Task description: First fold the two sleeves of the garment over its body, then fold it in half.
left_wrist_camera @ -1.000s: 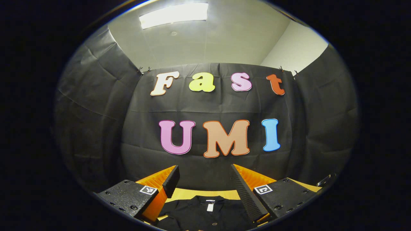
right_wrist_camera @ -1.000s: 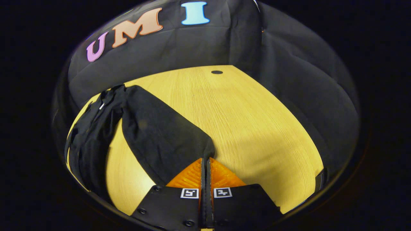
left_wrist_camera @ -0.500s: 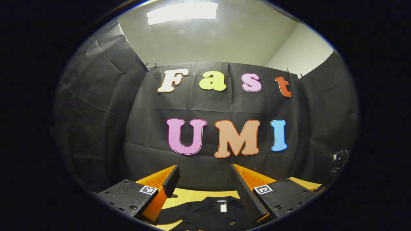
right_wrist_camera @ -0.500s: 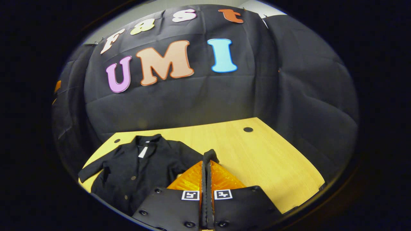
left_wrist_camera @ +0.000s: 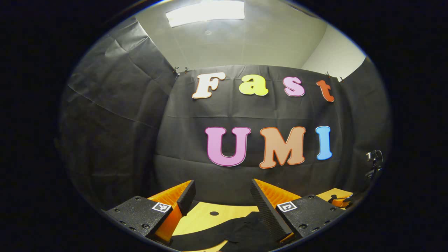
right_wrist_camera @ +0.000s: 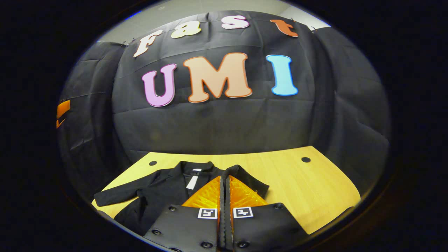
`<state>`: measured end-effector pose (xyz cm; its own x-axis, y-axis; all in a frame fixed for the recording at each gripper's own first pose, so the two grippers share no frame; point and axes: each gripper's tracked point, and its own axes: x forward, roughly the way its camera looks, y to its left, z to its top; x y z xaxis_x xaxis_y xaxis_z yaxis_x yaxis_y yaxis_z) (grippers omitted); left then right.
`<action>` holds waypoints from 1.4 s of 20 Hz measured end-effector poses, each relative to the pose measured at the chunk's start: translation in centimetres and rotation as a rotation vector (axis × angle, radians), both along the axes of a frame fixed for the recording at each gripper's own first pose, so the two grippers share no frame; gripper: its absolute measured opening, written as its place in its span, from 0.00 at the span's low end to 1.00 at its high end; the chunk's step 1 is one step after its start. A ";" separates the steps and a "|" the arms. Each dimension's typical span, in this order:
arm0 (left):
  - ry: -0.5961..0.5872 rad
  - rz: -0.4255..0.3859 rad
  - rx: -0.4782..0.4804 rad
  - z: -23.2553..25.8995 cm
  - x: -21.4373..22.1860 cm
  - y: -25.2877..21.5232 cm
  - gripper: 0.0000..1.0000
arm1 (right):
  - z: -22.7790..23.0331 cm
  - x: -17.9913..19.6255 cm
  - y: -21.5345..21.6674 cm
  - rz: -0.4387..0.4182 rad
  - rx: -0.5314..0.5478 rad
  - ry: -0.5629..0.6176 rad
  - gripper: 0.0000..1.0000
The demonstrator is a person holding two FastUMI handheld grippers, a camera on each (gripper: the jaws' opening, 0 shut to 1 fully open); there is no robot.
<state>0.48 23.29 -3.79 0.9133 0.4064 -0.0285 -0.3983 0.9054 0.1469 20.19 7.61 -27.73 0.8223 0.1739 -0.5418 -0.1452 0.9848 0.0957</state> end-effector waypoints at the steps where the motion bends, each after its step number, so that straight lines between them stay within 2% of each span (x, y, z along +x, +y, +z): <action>1: 0.004 0.011 0.001 -0.2 -0.5 0.9 0.94 | -0.1 0.5 1.3 0.018 -0.002 0.001 0.02; 4: 0.015 0.046 0.011 -0.2 -1.4 3.6 0.94 | -0.8 1.2 5.5 0.058 -0.003 0.007 0.02; 5: 0.017 0.060 0.011 -0.3 -1.8 4.5 0.94 | -1.1 1.5 6.7 0.071 -0.005 0.014 0.05; 6: 0.018 0.073 0.010 -0.4 -2.3 5.5 0.94 | -1.5 1.7 7.7 0.085 -0.010 0.016 0.02; 9: 0.035 0.110 0.008 -0.9 -3.3 8.0 0.94 | -2.6 2.4 11.0 0.126 -0.017 0.033 0.02; 14: 0.080 0.158 0.013 -2.3 -5.3 11.9 0.94 | -3.5 3.1 18.0 0.216 0.019 0.042 0.00; 15: 0.090 0.167 0.008 -2.6 -5.7 12.4 0.94 | -3.1 3.2 19.4 0.233 0.038 0.032 0.02; 16: 0.098 0.174 0.002 -3.0 -6.0 12.9 0.94 | -2.4 3.1 20.3 0.240 0.057 0.018 0.11; 19: 0.114 0.189 0.001 -3.8 -6.7 14.3 0.94 | 2.2 4.5 19.7 0.177 0.059 -0.171 0.94; 22: 0.155 0.206 -0.021 -5.8 -7.4 15.5 0.94 | 7.1 4.5 17.4 0.130 0.054 -0.316 0.95; 28: 0.335 0.271 -0.149 -13.7 -10.3 18.0 0.94 | 10.7 3.1 11.7 0.034 0.042 -0.383 0.95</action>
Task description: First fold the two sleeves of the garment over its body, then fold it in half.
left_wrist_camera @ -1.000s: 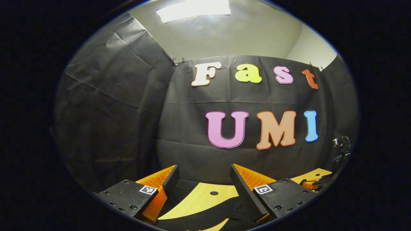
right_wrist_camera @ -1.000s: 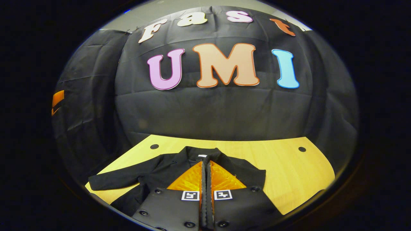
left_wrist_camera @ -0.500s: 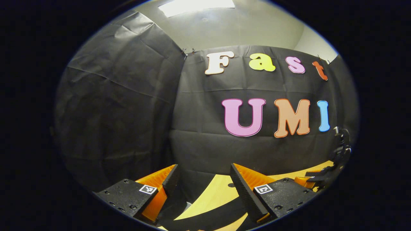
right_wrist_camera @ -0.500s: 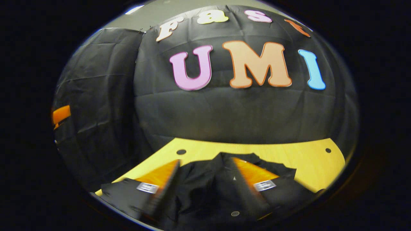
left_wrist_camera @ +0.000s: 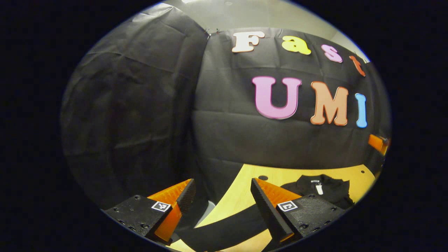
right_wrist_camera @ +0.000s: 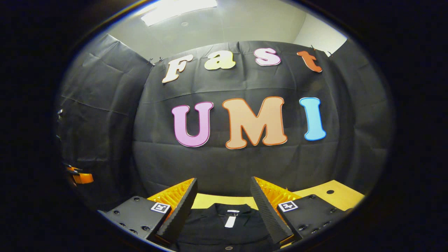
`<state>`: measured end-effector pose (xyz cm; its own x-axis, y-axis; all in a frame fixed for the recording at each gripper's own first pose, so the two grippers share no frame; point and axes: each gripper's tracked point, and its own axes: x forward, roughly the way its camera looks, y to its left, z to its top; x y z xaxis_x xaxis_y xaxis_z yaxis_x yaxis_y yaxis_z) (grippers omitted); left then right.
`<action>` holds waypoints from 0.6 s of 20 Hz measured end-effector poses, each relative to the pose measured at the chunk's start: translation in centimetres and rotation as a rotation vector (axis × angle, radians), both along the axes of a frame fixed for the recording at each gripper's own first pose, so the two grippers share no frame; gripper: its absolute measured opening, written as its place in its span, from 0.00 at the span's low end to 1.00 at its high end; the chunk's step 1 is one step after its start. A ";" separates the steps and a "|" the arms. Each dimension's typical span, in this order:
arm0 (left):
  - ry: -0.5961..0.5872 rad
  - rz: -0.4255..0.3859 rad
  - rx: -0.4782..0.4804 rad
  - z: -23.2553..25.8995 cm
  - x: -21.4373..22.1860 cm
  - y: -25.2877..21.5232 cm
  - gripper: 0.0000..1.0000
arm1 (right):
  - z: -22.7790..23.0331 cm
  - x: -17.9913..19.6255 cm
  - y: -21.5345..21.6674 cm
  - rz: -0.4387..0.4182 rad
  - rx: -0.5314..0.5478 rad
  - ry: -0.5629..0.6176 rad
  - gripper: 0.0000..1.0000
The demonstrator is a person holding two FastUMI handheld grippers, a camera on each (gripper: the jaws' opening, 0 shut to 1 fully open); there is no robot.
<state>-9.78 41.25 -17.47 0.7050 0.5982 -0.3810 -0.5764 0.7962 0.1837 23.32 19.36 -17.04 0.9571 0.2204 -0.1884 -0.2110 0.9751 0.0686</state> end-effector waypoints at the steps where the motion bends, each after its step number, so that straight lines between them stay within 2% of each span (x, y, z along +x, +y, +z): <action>1: 0.026 0.012 -0.024 -1.3 -0.5 0.2 0.94 | -0.1 -0.3 -0.8 -0.016 -0.012 0.000 0.95; 6: 0.192 0.053 -0.159 -8.8 -3.1 0.7 0.95 | -1.2 -2.0 -3.3 -0.067 -0.054 0.043 0.95; 12: 0.371 0.162 -0.359 -17.6 -7.9 0.2 0.96 | -2.1 -3.2 -4.1 -0.095 -0.093 0.085 0.96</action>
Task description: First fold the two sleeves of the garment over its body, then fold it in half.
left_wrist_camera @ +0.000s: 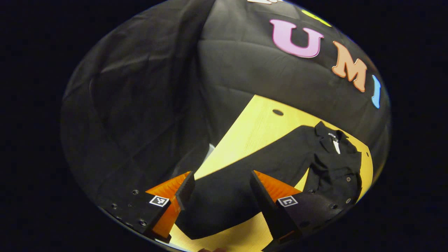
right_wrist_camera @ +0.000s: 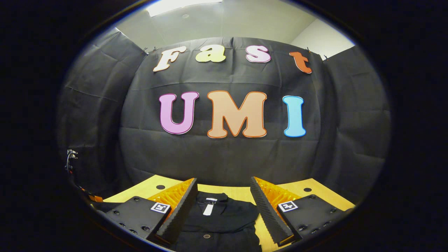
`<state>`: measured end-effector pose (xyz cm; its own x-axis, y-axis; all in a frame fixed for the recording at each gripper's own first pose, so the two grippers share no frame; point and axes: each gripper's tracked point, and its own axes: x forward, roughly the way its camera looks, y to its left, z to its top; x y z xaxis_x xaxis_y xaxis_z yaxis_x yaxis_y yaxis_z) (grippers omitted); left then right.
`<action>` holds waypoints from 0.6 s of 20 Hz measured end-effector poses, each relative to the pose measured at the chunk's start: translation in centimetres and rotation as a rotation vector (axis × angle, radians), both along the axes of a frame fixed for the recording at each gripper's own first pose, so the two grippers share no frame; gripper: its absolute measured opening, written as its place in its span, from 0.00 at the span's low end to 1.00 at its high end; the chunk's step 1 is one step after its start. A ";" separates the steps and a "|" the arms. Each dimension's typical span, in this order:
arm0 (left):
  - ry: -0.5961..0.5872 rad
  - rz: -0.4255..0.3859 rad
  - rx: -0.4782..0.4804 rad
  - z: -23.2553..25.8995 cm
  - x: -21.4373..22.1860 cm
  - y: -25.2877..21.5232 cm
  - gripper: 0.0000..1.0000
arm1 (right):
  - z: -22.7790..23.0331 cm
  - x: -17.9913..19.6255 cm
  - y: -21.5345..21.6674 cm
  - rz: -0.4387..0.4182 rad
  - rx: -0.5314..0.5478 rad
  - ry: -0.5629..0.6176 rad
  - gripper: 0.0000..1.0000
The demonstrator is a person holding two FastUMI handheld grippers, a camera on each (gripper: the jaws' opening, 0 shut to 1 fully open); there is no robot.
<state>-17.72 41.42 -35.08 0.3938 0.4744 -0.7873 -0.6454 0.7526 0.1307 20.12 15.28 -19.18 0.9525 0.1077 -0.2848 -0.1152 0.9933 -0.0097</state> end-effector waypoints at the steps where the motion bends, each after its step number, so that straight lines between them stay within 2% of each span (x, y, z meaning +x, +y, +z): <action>1: 0.016 0.013 -0.006 -1.0 -0.2 0.0 0.96 | 0.0 -0.1 0.0 -0.003 -0.003 0.003 0.96; 6: 0.127 0.002 0.006 -3.9 -3.1 0.8 0.96 | -0.4 0.1 0.0 -0.005 -0.021 0.023 0.95; 8: 0.120 -0.046 0.043 -4.2 -2.6 0.9 0.95 | -0.4 -0.1 -0.2 -0.010 -0.024 0.034 0.95; 10: 0.101 -0.079 0.041 -4.1 -2.2 0.6 0.94 | -0.3 -0.1 -0.2 -0.020 -0.029 0.039 0.95; 11: 0.095 -0.104 0.036 -4.1 -1.8 0.1 0.88 | -0.2 -0.2 -0.3 -0.025 -0.031 0.041 0.95; 12: 0.083 -0.140 0.034 -4.8 -1.3 -0.6 0.66 | -0.2 -0.3 -0.4 -0.030 -0.034 0.041 0.95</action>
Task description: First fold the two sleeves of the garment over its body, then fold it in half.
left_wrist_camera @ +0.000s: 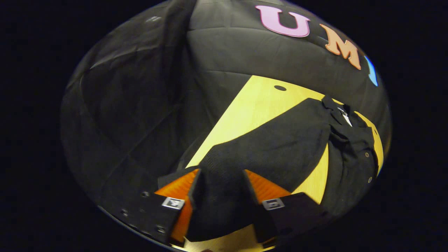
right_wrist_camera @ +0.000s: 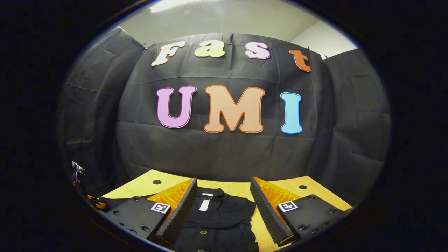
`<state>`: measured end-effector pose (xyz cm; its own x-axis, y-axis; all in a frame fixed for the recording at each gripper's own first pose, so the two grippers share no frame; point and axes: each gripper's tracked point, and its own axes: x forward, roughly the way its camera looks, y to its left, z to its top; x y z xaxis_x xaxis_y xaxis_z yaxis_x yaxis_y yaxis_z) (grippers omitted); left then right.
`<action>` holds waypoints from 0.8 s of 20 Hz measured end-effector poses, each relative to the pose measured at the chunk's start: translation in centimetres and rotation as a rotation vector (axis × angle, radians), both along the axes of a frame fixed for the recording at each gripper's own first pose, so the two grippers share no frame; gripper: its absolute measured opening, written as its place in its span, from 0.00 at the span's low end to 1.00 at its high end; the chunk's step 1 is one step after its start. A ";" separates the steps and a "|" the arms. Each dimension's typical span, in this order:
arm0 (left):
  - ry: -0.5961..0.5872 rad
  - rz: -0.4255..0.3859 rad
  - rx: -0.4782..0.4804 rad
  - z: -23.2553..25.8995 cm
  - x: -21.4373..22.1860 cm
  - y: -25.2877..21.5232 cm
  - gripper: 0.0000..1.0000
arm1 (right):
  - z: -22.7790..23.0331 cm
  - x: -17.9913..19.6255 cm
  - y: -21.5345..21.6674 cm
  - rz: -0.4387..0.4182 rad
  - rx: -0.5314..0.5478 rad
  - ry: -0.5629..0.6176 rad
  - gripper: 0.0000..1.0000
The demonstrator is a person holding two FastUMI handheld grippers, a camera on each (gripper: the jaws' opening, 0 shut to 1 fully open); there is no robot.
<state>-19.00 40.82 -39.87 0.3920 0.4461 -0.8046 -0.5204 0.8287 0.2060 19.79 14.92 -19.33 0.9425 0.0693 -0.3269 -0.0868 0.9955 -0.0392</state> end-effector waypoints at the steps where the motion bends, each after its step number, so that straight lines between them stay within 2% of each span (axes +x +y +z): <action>1: -0.004 -0.028 0.006 -0.1 0.6 -0.5 0.45 | 0.1 -0.1 -0.1 -0.001 -0.006 -0.001 0.95; 2: -0.009 -0.061 0.017 -0.3 0.7 -0.8 0.23 | 0.1 -0.1 -0.2 -0.002 -0.017 0.000 0.95; 4: 0.035 -0.119 0.058 -0.2 0.8 -0.8 0.00 | -0.1 -0.2 -0.2 -0.002 -0.035 0.010 0.96; 6: 0.083 -0.157 0.039 0.2 0.7 -1.6 0.00 | -0.4 -0.1 -0.3 0.001 -0.028 0.027 0.98; 7: 0.067 -0.163 0.012 0.7 1.3 -2.1 0.00 | -0.3 -0.2 -0.4 -0.001 -0.027 0.027 0.99; 9: -0.006 -0.191 -0.019 3.5 3.9 -3.5 0.00 | 0.1 -0.3 -0.6 -0.010 -0.036 0.007 0.97; 12: -0.077 -0.248 0.013 6.5 7.5 -4.6 0.00 | 0.2 -0.2 -0.5 0.005 -0.023 0.010 0.97; 16: -0.192 -0.351 0.014 10.1 14.2 -8.6 0.00 | -0.5 -0.5 -2.4 -0.001 0.002 0.015 0.97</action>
